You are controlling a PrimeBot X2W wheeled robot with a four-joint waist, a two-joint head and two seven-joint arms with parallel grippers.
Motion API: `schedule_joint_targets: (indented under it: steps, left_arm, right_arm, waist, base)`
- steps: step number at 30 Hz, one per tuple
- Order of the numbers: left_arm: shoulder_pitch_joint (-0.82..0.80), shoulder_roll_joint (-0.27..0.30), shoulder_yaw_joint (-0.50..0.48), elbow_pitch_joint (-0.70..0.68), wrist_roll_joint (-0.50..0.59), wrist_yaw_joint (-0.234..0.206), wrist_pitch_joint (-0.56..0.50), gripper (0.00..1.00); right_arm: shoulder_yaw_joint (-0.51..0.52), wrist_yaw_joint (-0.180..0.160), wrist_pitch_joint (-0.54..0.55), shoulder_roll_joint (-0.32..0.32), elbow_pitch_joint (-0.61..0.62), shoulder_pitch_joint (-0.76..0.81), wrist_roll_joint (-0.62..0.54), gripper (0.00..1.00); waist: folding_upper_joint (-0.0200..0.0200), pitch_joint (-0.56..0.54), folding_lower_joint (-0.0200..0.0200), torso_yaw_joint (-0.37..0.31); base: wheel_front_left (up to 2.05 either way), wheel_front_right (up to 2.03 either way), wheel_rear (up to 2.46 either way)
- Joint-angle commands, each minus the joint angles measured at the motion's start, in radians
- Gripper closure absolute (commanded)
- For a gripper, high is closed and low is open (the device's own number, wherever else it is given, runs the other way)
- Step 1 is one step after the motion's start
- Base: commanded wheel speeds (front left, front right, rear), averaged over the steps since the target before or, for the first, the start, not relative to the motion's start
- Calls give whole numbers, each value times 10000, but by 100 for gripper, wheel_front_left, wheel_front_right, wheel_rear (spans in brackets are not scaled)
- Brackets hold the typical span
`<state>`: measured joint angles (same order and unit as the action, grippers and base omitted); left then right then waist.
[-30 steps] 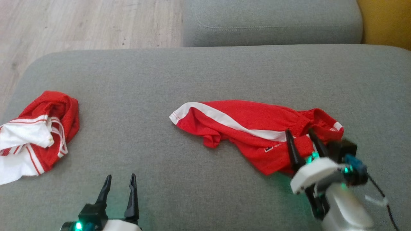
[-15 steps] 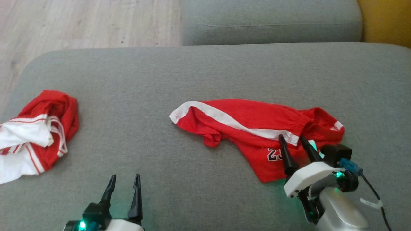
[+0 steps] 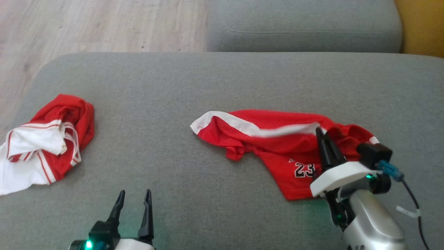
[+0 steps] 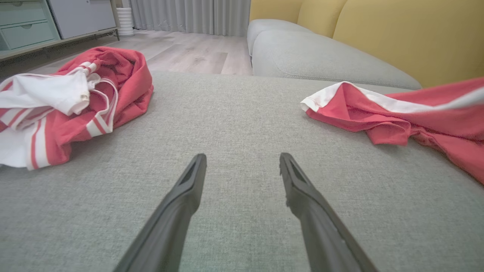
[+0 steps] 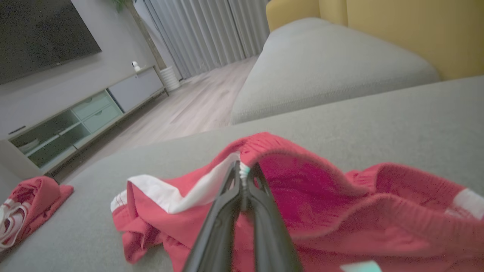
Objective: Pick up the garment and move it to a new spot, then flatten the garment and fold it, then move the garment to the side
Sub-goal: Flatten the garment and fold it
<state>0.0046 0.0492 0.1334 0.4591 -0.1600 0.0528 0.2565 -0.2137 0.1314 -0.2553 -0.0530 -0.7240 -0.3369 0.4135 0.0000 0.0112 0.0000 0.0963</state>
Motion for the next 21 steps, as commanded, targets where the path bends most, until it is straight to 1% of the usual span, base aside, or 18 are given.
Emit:
schedule_joint_targets:
  steps: [1, 5, 8, 9, 10, 12, 16, 19, 21]
  left_arm:
    - [-240, 11, -249, -344, -56, -13, 53, 0]
    - [-218, 11, -186, -431, -200, -69, 53, 0]
    - [-228, 11, -124, -430, -268, -105, 53, 0]
    - [-243, 11, -98, -416, -284, -112, 53, 0]
    - [-257, 11, -77, -397, -294, -126, 53, 0]
    - [-299, 11, -44, -386, -314, -138, 53, 0]
    - [-402, 11, -61, -387, -293, -159, 53, 0]
    - [-509, 11, -111, -430, -221, -186, 53, 0]
    - [-587, 11, -207, -534, -117, -251, 53, 0]
  right_arm:
    - [-89, -7, -65, 11, 523, -60, 33, 100]
    - [73, -7, -65, -254, 1076, 547, 122, 100]
    - [299, -7, -65, -457, 1027, 870, -73, 100]
    - [407, -7, -65, -489, 943, 921, -192, 64]
    - [493, -7, -65, -489, 851, 944, -327, 0]
    - [631, -7, -65, -423, 868, 920, -600, 0]
    - [938, -7, -65, -238, 1314, 878, -1315, 0]
    - [1637, -7, -65, -145, 1911, 883, -2350, 0]
    - [1955, -7, -65, -65, 2550, 937, -2923, 0]
  waist:
    - [0, -62, 0, -122]
    - [0, -120, 0, -435]
    - [0, -126, 0, -652]
    - [0, -119, 0, -714]
    - [0, -112, 0, -772]
    - [0, -88, 0, -853]
    - [0, -36, 0, -935]
    - [0, -4, 0, -918]
    - [0, 7, 0, -896]
  base:
    - [0, 0, 0]
    - [0, 0, 0]
    - [0, 0, 0]
    - [0, 0, 0]
    - [0, 0, 0]
    - [0, 0, 0]
    - [0, 0, 0]
    - [0, 0, 0]
    - [0, 0, 0]
